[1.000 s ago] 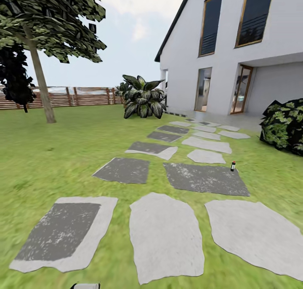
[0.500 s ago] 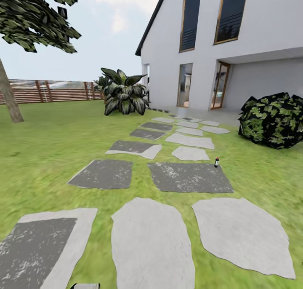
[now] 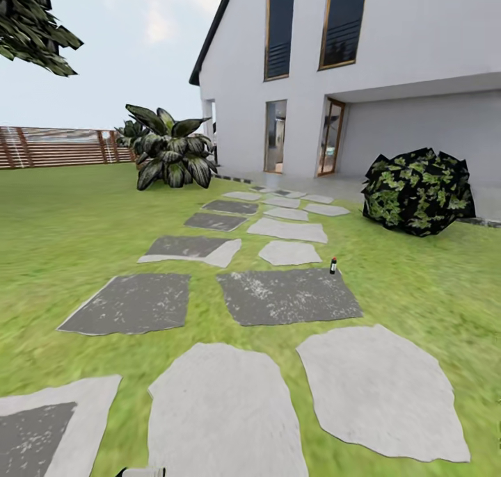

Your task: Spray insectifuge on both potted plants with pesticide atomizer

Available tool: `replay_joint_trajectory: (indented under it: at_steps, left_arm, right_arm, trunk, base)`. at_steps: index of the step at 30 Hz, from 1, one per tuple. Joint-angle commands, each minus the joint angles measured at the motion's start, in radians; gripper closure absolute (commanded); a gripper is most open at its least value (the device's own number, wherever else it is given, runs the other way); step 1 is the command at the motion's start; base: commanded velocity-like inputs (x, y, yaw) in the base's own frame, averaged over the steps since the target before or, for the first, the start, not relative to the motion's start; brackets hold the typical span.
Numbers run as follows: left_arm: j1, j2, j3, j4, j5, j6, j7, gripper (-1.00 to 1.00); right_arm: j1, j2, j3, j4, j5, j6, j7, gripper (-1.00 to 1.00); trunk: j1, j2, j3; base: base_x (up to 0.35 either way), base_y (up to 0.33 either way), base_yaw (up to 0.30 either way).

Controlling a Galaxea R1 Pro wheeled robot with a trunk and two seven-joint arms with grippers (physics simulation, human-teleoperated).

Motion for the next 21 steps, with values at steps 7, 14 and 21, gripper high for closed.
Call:
replay_joint_trajectory:
  at_steps: [7,14,21]
  left_arm:
    - [0.000,0.000,0.000,0.000,0.000,-0.003,0.001,-1.00]
    - [0.000,0.000,0.000,0.000,0.000,-0.003,0.001,-1.00]
    - [0.000,0.000,0.000,0.000,0.000,-0.003,0.001,-1.00]
  right_arm:
    - [0.000,0.000,-0.001,-0.001,-0.001,0.000,-0.001,-1.00]
    - [0.000,0.000,-0.001,-0.001,-0.001,0.000,-0.002,-1.00]
    - [0.000,0.000,-0.001,-0.001,-0.001,0.000,-0.002,-1.00]
  trunk:
    - [0.000,0.000,-0.007]
    - [0.000,0.000,-0.009]
    - [0.000,0.000,-0.009]
  base:
    - [0.336,0.000,-0.237]
    - [0.336,0.000,-0.081]
    - [0.336,0.000,-0.012]
